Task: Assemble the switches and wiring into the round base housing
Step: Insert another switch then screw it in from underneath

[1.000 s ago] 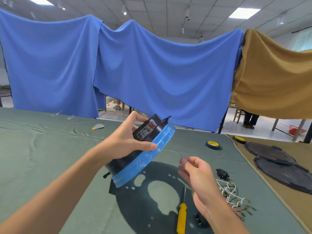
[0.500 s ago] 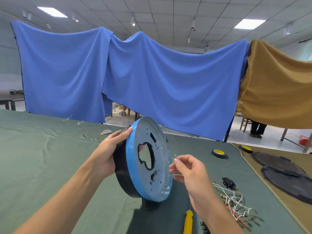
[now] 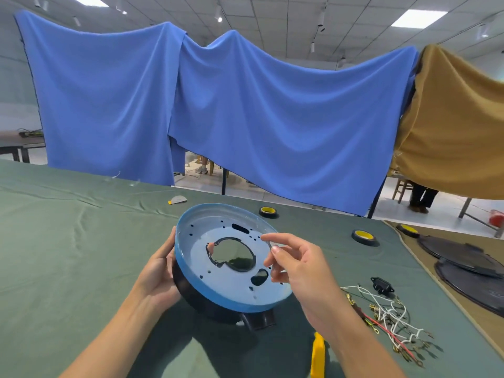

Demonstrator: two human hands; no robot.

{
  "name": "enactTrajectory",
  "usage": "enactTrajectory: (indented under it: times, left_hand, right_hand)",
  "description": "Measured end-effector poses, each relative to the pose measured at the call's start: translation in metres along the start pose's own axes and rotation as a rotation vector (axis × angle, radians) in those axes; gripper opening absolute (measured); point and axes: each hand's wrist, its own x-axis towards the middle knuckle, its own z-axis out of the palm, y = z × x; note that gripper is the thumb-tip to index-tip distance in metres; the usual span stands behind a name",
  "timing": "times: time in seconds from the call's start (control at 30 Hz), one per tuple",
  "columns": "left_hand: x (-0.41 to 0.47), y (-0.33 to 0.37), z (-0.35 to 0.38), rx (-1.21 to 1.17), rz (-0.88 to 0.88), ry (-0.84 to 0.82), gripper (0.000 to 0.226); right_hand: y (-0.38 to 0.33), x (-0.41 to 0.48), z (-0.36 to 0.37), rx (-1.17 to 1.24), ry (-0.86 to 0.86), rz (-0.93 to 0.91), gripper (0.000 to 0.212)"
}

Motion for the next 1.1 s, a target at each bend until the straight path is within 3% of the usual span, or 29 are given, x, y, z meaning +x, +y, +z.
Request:
enactTrajectory:
  times: [0.27, 0.43, 0.6, 0.9, 1.1]
  left_hand:
    - [0.009, -0.008, -0.017, -0.055, 0.002, 0.000, 0.032]
    - [0.008, -0.010, -0.016, -0.050, -0.002, -0.064, 0.041]
    - [0.009, -0.010, -0.019, -0.037, -0.003, -0.074, 0.045]
    - [0.013, -0.008, -0.020, -0.058, -0.033, -0.087, 0.057]
    - [0.016, -0.009, -0.019, -0.044, -0.024, -0.062, 0.053]
  right_hand:
    - [-0.014, 0.033, 0.013, 0.009, -0.117, -0.027, 0.001]
    - [-0.017, 0.077, 0.047, -0.335, -0.131, -0.208, 0.010]
    - [-0.016, 0.115, 0.077, -0.618, -0.264, -0.313, 0.008]
    - [0.001, 0.139, 0.098, -0.807, -0.359, -0.342, 0.016]
    - [-0.007, 0.142, 0.102, -0.901, -0.402, -0.382, 0.020]
